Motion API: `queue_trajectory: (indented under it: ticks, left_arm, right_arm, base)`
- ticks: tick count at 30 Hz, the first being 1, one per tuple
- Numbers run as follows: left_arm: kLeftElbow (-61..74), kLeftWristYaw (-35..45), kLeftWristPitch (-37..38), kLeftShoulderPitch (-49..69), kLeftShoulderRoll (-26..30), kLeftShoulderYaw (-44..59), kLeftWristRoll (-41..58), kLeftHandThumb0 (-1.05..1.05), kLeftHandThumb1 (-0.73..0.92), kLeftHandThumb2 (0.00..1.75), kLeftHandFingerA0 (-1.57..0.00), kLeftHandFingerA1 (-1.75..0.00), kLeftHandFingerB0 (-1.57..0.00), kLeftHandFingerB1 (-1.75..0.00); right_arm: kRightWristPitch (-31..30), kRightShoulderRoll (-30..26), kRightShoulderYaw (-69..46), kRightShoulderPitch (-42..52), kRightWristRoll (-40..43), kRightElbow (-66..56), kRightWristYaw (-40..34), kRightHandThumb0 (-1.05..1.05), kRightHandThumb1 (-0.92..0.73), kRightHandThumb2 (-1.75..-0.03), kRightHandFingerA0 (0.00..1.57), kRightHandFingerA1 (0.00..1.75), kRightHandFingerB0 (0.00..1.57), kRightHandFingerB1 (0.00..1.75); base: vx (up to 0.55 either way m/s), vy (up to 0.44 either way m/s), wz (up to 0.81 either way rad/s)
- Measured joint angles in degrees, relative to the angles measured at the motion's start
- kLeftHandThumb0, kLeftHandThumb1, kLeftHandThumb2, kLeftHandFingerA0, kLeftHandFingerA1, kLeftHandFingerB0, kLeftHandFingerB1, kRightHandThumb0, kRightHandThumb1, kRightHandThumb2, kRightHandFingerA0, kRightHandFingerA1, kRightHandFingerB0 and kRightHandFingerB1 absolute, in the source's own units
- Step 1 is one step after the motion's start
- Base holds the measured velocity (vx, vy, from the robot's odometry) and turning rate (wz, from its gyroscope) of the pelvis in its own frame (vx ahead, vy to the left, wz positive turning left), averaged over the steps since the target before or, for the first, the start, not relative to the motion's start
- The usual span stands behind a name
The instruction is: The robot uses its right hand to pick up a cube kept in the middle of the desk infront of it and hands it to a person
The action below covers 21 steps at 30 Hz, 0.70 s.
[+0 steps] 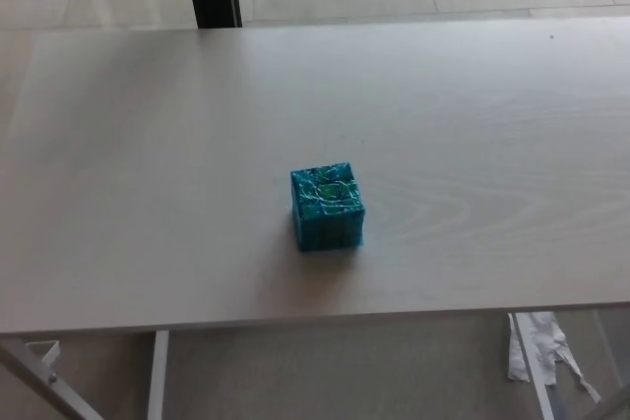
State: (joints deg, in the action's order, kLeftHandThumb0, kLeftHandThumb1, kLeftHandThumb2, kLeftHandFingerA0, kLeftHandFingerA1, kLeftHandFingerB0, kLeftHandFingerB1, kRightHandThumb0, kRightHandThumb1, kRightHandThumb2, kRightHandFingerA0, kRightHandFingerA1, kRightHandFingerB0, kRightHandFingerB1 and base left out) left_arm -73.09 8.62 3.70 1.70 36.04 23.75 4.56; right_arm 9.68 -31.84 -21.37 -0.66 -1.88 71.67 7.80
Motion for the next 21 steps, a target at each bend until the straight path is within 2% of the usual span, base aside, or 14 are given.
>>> queue_trajectory:
  ticks: [1, 2, 3, 5, 6, 8, 9, 10, 11, 12, 17, 18, 19, 21]
  left_arm:
    - [-0.12, 0.19, 0.05, 0.0, 0.0, 0.22, 0.22, -0.59, 0.35, 0.75, -0.88, -0.94, -0.43, -0.5]
    - [-0.21, 0.32, 0.08, 0.0, 0.0, 0.35, 0.32, -0.54, 0.44, 0.54, -0.9, -0.67, -0.48, -0.39]
    - [-0.33, 0.46, 0.1, 0.0, 0.0, 0.48, 0.44, -0.54, 0.45, 0.55, -0.85, -0.6, -0.47, -0.39]
    - [-0.47, 0.72, 0.11, -0.01, 0.0, 0.69, 0.7, -0.57, 0.45, 0.55, -0.78, -0.54, -0.49, -0.39]
    - [-0.47, 0.9, 0.15, -0.01, 0.0, 0.76, 0.84, -0.58, 0.46, 0.55, -0.78, -0.55, -0.49, -0.39]
    - [-0.46, 1.16, 0.27, 0.02, 0.0, 0.87, 1.07, -0.58, 0.45, 0.55, -0.76, -0.55, -0.48, -0.38]
    - [-0.46, 1.27, 0.34, 0.03, 0.0, 1.0, 1.2, -0.58, 0.46, 0.55, -0.77, -0.58, -0.48, -0.38]
    - [-0.46, 1.33, 0.42, 0.03, 0.0, 1.05, 1.25, -0.6, 0.45, 0.55, -0.76, -0.6, -0.48, -0.38]
    - [-0.46, 1.4, 0.53, 0.05, 0.0, 1.05, 1.27, -0.6, 0.45, 0.55, -0.74, -0.58, -0.49, -0.38]
    - [-0.46, 1.44, 0.57, 0.07, 0.0, 1.04, 1.28, -0.63, 0.36, 0.77, -0.75, -0.75, -0.42, -0.49]
    - [-0.58, 1.56, 0.61, 0.13, 0.0, 1.06, 1.32, -0.58, 0.45, 0.55, -0.76, -0.57, -0.47, -0.38]
    - [-0.65, 1.59, 0.61, 0.22, 0.0, 1.12, 1.33, -0.58, 0.45, 0.55, -0.75, -0.56, -0.47, -0.38]
    - [-0.7, 1.62, 0.61, 0.27, 0.0, 1.2, 1.36, -0.58, 0.46, 0.55, -0.77, -0.58, -0.47, -0.38]
    - [-0.76, 1.73, 0.66, 0.34, 0.0, 1.51, 1.46, -0.6, 0.46, 0.55, -0.75, -0.58, -0.47, -0.38]
  right_arm:
    - [0.24, 0.0, -0.46, 0.0, 0.46, 0.18, 0.31, -0.48, -0.49, -0.55, 0.39, 0.53, 0.34, 0.31]
    - [0.38, 0.0, -0.64, -0.01, 0.72, 0.29, 0.5, -0.54, -0.39, -0.76, 0.63, 0.76, 0.28, 0.44]
    - [0.53, 0.0, -0.8, -0.01, 1.06, 0.41, 0.67, -0.51, -0.49, -0.55, 0.57, 0.7, 0.35, 0.32]
    - [0.61, 0.0, -1.02, -0.03, 1.48, 0.51, 0.67, -0.57, -0.4, -0.75, 0.69, 0.78, 0.28, 0.45]
    - [0.61, 0.0, -1.33, -0.03, 1.82, 0.6, 0.64, -0.51, -0.49, -0.55, 0.69, 0.73, 0.36, 0.32]
    - [0.58, 0.0, -1.93, -0.05, 2.39, 0.84, 0.38, -0.61, -0.42, -0.73, 0.76, 1.3, 0.3, 0.43]
    - [0.54, 0.0, -2.21, -0.07, 2.61, 0.96, 0.25, -0.53, -0.51, -0.56, 0.76, 1.59, 0.35, 0.33]
    - [0.49, 0.0, -2.47, -0.08, 2.83, 1.03, 0.15, -0.57, -0.38, -0.79, 1.18, 1.46, 0.3, 0.49]
    - [0.35, 0.0, -2.78, -0.09, 3.12, 1.11, -0.1, -0.55, -0.36, -0.8, 1.24, 1.47, 0.31, 0.5]
    - [0.17, 0.0, -2.97, -0.1, 3.33, 1.13, -0.28, -0.54, -0.36, -0.81, 1.24, 1.45, 0.32, 0.51]
    - [-0.84, 0.0, -5.2, -0.64, 4.95, 1.69, -2.35, -0.61, -0.39, -0.81, 1.17, 1.46, 0.34, 0.5]
    - [-0.86, 0.06, -5.9, -0.77, 5.35, 1.79, -2.75, -0.61, -0.5, -0.56, 0.88, 1.37, 0.41, 0.34]
    - [-0.84, 0.12, -6.55, -0.91, 5.78, 1.82, -3.21, -0.62, -0.51, -0.56, 0.68, 0.63, 0.41, 0.33]
    - [-0.55, 0.35, -8.28, -1.48, 6.81, 1.58, -4.42, -0.58, -0.54, -0.57, 0.47, 0.44, 0.39, 0.33]
  base:
    - [0.0, 0.0, 0.0]
    - [0.0, 0.0, 0.0]
    - [0.0, 0.0, 0.0]
    - [0.0, 0.0, 0.0]
    - [0.0, 0.0, 0.0]
    - [0.0, 0.0, 0.0]
    - [0.0, 0.0, 0.0]
    - [0.0, 0.0, 0.0]
    - [0.0, 0.0, 0.0]
    - [0.0, 0.0, 0.0]
    - [0.0, 0.0, 0.0]
    - [0.0, 0.0, 0.0]
    - [0.0, 0.0, 0.0]
    - [0.0, 0.0, 0.0]
